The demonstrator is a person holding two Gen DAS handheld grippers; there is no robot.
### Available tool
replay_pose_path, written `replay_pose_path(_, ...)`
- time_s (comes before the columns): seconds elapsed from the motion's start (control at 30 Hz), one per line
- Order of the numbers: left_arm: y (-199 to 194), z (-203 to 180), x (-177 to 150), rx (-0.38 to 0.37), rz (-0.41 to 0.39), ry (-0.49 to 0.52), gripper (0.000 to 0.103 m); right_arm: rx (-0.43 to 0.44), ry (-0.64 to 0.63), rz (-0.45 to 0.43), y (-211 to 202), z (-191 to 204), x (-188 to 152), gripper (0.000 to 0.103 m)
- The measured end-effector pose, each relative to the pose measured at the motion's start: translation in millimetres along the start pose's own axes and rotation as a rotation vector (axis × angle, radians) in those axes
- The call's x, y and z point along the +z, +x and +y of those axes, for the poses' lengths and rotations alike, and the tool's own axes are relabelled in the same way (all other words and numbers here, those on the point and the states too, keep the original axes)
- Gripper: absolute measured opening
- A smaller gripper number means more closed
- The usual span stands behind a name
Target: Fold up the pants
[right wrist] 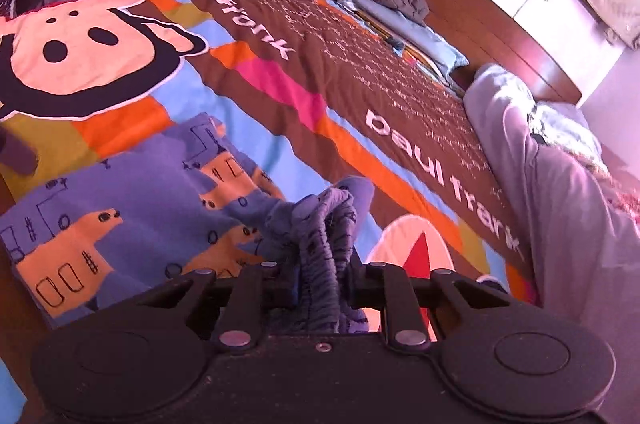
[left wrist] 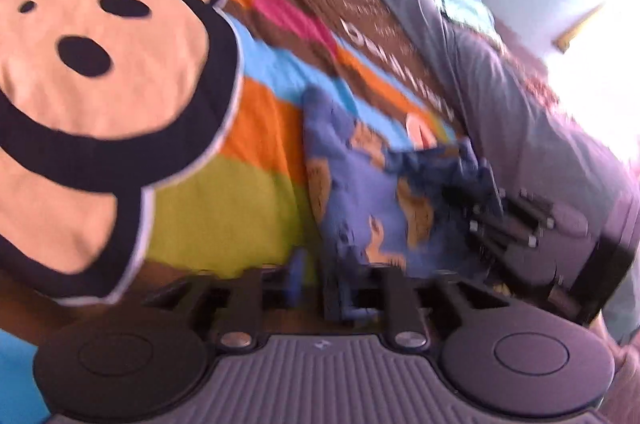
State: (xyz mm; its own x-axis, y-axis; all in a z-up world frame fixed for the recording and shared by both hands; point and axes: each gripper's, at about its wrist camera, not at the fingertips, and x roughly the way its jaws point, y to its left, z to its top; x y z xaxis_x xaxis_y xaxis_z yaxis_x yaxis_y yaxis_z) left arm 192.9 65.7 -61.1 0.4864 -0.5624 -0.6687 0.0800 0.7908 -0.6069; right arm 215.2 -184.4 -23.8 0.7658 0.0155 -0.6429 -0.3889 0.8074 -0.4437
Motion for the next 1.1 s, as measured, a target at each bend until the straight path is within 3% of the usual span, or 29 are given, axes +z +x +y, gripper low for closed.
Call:
replay_pose_path(0.13,14,-13,-6,-0.055,0.043,0.043,0.058,0.008,0.042,0.018,3,-4,-8,0.021)
replay_pose_path(0.23,25,-22,-7,-0.008,0.047,0.074,0.057,0.008,0.057,0.031,6,-3,-13,0.021)
replay_pose_path(0.3,30,-25,-7,0.033,0.052,0.086,0.019,0.009,0.065,0.037,7,-2,-15,0.021)
replay_pose_path(0.37,28,-25,-9,0.037,0.044,0.083,0.016,0.011,0.068,0.040,7,-2,-15,0.021)
replay_pose_path(0.5,13,-36,-15,0.055,-0.040,0.125,0.012,0.004,0.053,0.026,3,-1,-15,0.021)
replay_pose_path(0.63,-14,-69,-30,0.179,-0.234,0.370,0.011,-0.027,0.034,-0.053,-14,3,-11,0.020)
replay_pose_path(0.67,-21,-71,-32,0.188,-0.270,0.392,0.010,-0.035,0.022,-0.075,-19,6,-9,0.020)
replay_pose_path(0.8,-47,-60,-26,0.208,-0.384,0.337,0.010,-0.075,-0.031,-0.172,-37,18,7,0.020)
replay_pose_path(0.93,-66,-37,-21,0.293,-0.477,0.289,0.009,-0.087,-0.029,-0.281,-44,34,30,0.020)
replay_pose_path(1.03,-72,-11,-13,0.334,-0.451,0.198,0.009,-0.047,-0.035,-0.308,-33,54,45,0.020)
replay_pose_path(1.1,-70,11,-4,0.377,-0.376,0.131,0.009,-0.003,-0.045,-0.289,-17,69,52,0.021)
